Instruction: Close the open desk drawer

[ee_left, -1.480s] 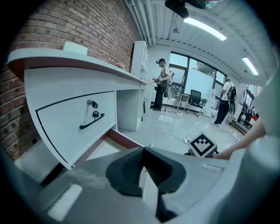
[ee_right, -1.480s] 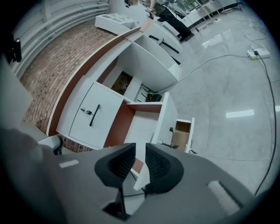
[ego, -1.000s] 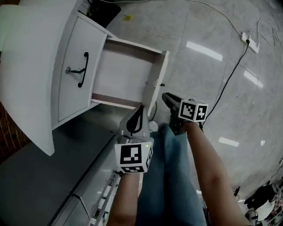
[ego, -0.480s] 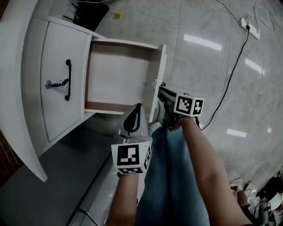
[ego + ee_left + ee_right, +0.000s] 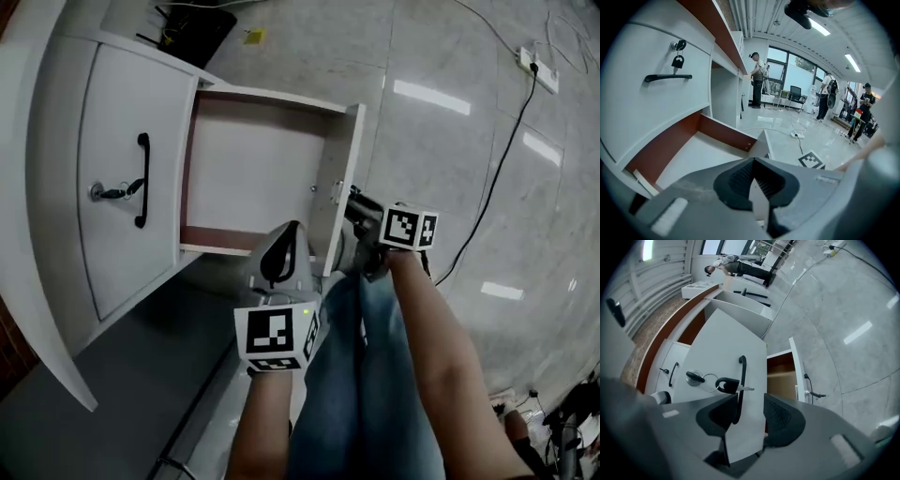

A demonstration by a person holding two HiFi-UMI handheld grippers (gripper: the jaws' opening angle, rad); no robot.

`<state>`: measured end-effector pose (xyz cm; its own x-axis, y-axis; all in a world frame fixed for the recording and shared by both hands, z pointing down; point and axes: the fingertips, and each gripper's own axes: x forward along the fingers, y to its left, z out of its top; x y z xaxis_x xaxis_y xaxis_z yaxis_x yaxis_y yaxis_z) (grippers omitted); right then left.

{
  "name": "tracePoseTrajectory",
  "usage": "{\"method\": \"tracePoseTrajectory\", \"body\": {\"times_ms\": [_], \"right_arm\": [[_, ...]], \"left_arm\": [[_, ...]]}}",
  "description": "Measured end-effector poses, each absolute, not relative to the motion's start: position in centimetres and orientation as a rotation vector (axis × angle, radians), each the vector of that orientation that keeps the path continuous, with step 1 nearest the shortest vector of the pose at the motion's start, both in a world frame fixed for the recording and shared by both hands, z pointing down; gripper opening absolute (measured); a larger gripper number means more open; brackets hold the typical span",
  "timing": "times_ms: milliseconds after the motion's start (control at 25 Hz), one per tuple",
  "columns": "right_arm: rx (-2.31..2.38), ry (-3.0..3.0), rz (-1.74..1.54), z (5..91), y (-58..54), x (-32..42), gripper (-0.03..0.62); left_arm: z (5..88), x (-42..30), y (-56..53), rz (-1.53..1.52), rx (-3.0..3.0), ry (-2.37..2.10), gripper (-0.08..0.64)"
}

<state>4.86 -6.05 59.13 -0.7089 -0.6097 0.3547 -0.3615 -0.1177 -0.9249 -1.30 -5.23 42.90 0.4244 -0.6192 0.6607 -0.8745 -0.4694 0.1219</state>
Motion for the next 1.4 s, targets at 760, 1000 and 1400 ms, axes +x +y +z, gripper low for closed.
{"method": "tracePoseTrajectory", "body": {"times_ms": [760,1000,1400], "right_arm": [[-0.83,1.918,-1.878,56.5,-6.7,4.1,0.014],[-0.876,1.894,-1.932,55.3,-6.5,3.8,0.014],[-0.948,1.896,-1.968,52.3,-6.7,3.5,0.014]], "left_arm": [[42.0,-1.8,-4.7,0.757,2.218,-1.274,-0.002],[40.5,-2.3,-4.5,0.75,2.197,-1.278,-0.002],[36.7,-2.9,-4.7,0.756,2.199,-1.277,-0.001]]}}
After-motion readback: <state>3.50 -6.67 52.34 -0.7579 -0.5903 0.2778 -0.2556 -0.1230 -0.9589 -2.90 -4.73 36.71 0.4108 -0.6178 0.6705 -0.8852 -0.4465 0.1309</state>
